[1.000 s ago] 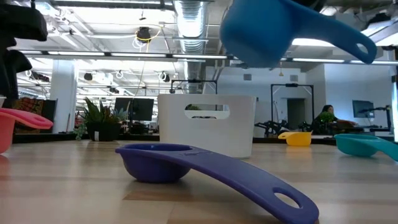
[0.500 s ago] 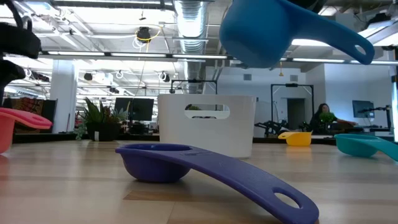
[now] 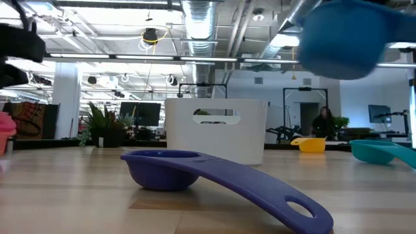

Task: Nest measuring cups in basket
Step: Stack the blue measuring cup on top of the red measuring cup

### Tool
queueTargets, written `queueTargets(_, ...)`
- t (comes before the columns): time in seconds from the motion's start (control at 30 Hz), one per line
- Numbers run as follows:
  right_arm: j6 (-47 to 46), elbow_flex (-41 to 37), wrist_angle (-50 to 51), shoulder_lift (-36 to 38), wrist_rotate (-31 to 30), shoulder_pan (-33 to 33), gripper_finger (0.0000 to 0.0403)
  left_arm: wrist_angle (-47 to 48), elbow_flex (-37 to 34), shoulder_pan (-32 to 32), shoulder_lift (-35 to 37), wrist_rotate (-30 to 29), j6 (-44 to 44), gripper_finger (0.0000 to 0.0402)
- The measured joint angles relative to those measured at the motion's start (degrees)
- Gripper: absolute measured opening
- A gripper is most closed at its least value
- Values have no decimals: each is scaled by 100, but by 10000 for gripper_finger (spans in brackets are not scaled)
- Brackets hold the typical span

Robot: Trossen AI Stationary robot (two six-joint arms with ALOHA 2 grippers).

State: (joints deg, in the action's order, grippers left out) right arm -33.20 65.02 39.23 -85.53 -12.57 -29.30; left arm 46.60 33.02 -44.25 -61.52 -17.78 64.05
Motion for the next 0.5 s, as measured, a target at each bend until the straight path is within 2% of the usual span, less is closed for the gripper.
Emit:
queueTargets(0.1,-281,28,658,260,-193,-253,10,15,394,148,-2,-155,-383,7)
queueTargets(0.3,-570,-2,1117,614,-444,-744,10,-25,1512,596,-105,-830,-1439,4)
queueTargets(0.5,-1380,-326,1328,416,-365,-1148,8,-362,2637,1118,-885,-960,-2644,2)
